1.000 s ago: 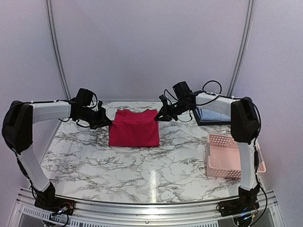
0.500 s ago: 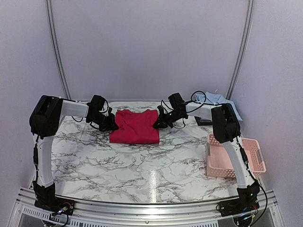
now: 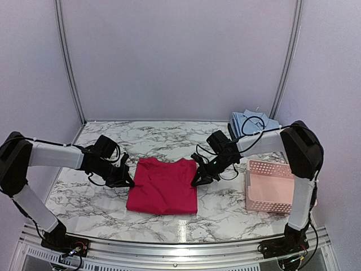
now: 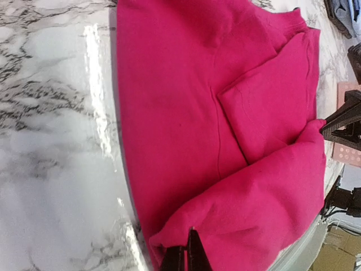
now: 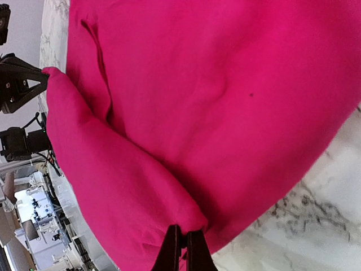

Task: Fold and stack the mixed laundry pile
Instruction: Fold the 2/3-rectangle-folded T-shirt at the center of the board.

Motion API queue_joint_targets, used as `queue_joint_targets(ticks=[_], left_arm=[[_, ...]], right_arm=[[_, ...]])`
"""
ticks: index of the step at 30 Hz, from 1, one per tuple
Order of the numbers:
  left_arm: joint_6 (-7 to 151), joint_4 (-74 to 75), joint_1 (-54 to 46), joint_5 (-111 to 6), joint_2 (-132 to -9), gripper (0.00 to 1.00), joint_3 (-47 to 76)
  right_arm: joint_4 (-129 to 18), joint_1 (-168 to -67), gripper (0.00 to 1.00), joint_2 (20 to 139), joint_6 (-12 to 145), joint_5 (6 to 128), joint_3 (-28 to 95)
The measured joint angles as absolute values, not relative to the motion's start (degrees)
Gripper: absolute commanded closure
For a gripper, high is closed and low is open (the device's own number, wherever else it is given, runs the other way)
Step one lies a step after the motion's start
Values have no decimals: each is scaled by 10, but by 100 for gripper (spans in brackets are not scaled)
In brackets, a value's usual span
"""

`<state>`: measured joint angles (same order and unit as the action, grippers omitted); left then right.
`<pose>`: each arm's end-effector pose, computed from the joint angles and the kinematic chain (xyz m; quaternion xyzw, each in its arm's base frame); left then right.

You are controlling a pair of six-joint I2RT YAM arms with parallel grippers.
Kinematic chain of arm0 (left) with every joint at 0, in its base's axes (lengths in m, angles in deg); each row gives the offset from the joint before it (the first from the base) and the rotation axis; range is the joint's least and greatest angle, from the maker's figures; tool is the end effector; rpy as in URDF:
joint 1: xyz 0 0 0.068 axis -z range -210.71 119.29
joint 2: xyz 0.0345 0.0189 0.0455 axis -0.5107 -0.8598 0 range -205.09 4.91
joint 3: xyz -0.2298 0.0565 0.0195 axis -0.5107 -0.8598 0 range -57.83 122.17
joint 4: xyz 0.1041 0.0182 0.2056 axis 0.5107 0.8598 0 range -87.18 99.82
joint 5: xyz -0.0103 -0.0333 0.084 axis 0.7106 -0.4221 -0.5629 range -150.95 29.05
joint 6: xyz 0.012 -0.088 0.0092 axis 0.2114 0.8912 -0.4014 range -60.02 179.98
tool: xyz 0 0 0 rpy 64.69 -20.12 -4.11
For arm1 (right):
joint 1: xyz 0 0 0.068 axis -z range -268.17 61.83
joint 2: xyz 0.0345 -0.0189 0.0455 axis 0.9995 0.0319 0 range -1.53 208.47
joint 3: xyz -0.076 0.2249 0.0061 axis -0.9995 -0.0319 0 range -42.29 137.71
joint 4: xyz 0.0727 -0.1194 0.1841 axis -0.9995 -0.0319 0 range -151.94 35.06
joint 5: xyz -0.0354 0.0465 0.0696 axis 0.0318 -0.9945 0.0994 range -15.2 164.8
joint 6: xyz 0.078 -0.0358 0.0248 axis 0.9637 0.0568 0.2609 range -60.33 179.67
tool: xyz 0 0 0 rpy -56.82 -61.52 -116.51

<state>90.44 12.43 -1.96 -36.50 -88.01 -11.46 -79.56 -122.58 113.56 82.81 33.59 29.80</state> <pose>0.2497 -0.1745 0.1059 0.0476 0.9358 -0.3166 0.1473 0.2703 0.2487 0.0946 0.1581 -0.9071 -0.3900 0.0070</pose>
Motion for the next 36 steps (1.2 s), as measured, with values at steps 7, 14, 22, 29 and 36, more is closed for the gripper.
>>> queue_joint_targets(ticks=[7, 14, 22, 29, 36], left_arm=[[906, 173, -23, -371, -776, 100, -98], [892, 209, -27, -386, -803, 100, -10], [873, 216, -57, -389, -888, 100, 81], [860, 218, -78, -381, -966, 100, 157], [850, 218, -91, -374, -1039, 100, 204]], right_arm=[[-821, -1224, 100, 1064, 815, 342, 290], [-842, -1204, 100, 1060, 803, 349, 338], [-862, -1167, 100, 1090, 790, 351, 434], [-870, -1145, 100, 1149, 778, 351, 492], [-875, -1131, 100, 1222, 776, 350, 561]])
